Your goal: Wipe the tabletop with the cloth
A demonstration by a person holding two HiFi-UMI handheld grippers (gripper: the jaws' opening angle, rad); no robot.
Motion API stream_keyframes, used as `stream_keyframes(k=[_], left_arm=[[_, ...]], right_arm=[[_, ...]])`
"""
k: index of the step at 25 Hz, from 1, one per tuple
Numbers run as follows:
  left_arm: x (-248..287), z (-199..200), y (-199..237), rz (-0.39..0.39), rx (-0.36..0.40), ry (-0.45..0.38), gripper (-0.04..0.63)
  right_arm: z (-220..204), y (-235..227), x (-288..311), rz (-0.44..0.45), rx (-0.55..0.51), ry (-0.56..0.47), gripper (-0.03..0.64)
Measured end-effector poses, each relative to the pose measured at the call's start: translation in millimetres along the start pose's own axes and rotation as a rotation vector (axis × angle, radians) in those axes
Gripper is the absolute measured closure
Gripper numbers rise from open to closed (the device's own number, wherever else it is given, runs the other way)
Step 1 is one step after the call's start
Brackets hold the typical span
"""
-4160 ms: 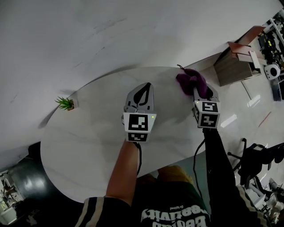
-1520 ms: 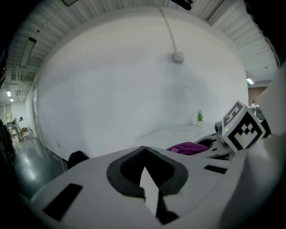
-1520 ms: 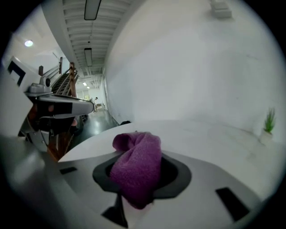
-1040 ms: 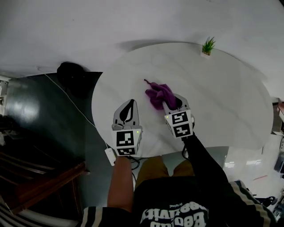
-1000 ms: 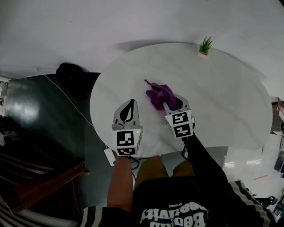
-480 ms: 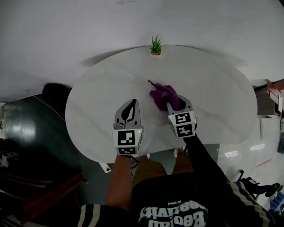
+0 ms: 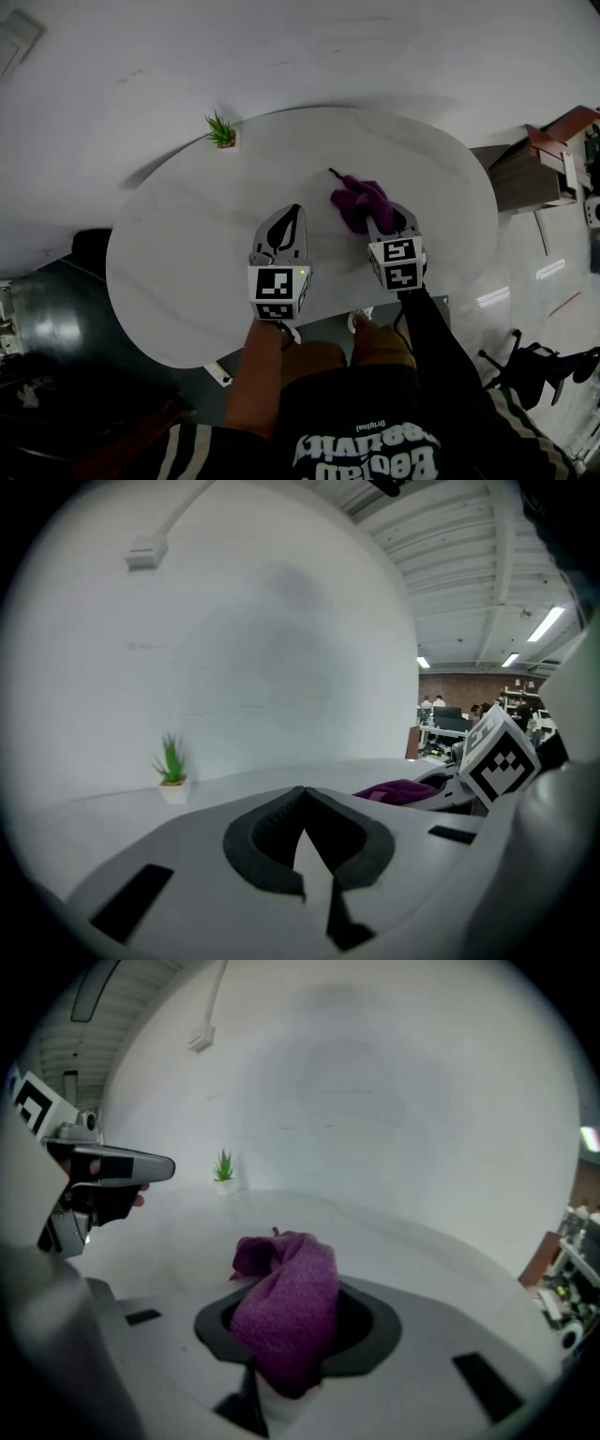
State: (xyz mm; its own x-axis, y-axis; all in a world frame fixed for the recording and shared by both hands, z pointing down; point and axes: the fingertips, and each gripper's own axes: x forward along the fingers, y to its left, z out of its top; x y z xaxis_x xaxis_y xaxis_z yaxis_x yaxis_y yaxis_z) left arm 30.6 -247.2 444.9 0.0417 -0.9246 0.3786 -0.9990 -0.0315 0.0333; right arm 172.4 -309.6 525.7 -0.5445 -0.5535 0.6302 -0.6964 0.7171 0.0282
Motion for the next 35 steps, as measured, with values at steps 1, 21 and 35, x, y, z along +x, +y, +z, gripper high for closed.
stream_keyframes(k=[1,21,35], left_arm=[[10.3,5.1,-17.6,-0.031,0.004,-0.004,0.595],[122.2,52.4,-284.4,-0.417,0.123,-0.033,0.595],[80.6,56.4,-203.6,-0.261,0.142,-0.050,0.595]], right_arm=[[-6.1,-19.3,-5.7,-0.021,0.009,0.005,0.480],[-119.1,-303.0,-142.2,-0.408,0.188,0.057,0.480],[-48.3,-208.3,-121.7,-0.231,0.120,-0.073,0.479]])
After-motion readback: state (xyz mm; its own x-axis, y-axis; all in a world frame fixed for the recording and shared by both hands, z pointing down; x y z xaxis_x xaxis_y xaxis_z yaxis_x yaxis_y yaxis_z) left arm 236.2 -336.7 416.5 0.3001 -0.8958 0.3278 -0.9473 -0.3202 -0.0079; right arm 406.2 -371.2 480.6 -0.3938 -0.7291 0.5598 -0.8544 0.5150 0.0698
